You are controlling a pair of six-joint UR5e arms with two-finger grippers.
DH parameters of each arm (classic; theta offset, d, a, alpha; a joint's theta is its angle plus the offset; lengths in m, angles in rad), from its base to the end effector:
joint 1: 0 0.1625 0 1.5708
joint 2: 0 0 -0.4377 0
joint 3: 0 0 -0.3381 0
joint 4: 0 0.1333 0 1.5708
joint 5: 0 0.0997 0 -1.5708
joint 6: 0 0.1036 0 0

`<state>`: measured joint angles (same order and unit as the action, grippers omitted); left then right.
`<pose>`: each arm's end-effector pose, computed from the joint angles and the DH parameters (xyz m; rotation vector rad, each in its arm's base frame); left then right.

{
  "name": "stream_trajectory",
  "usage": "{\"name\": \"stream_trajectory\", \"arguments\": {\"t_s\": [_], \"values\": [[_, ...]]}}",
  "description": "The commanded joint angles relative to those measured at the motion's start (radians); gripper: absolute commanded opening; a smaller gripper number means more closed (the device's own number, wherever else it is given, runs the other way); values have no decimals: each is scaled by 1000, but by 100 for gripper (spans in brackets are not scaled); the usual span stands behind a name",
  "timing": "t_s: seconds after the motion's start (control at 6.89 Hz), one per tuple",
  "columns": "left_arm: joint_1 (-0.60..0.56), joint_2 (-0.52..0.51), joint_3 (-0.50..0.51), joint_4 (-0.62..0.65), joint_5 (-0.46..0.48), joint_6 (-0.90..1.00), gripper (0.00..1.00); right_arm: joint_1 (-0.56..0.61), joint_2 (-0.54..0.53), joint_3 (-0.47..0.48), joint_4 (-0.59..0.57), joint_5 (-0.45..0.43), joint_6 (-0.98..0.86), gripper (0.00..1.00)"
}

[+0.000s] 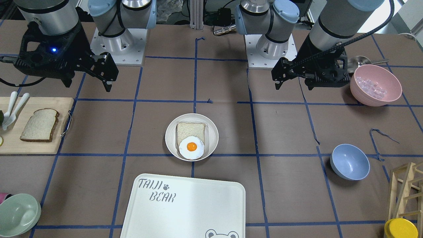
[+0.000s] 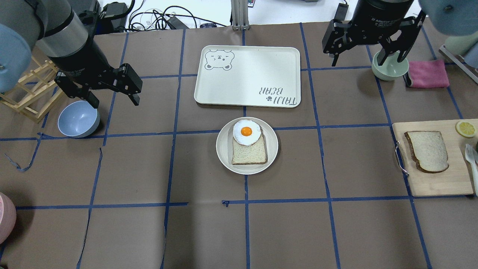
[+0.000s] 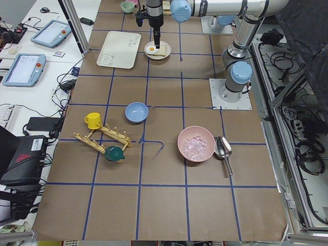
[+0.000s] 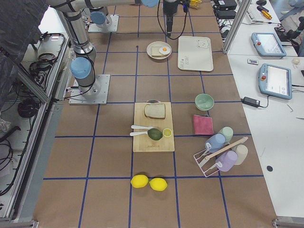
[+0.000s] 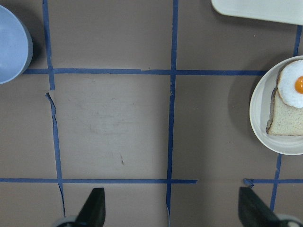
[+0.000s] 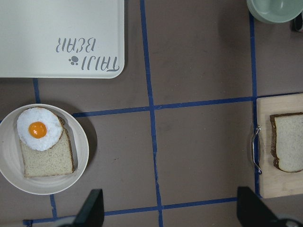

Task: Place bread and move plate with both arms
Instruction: 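Move the right gripper down to the bread slice on the cutting board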

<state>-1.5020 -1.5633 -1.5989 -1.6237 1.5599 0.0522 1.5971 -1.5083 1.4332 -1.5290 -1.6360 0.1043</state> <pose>-0.1048 -0.4348 0.4826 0.0266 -3.1241 -0.1137 0.1388 -0.4641 0.5247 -0.1217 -3.0758 0.0577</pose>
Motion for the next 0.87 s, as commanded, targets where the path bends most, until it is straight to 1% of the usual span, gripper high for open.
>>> {"name": "stream_trajectory", "arguments": {"t_s": [0.0,0.29,0.44,0.58,0.73], "values": [[0,-1,1,1,0,2,100,-11,5,42,1,-107,-68,100],[0,2,1,-1,2,2,100,-98,-1,125,-2,-125,-87,100],[0,2,-1,-2,2,2,100,-164,-1,183,-6,-222,-86,100],[0,0,-1,-2,2,2,100,-233,-1,272,-81,-325,-92,100],[0,2,-1,-2,2,2,100,-299,0,402,-240,-358,-169,95]]}}
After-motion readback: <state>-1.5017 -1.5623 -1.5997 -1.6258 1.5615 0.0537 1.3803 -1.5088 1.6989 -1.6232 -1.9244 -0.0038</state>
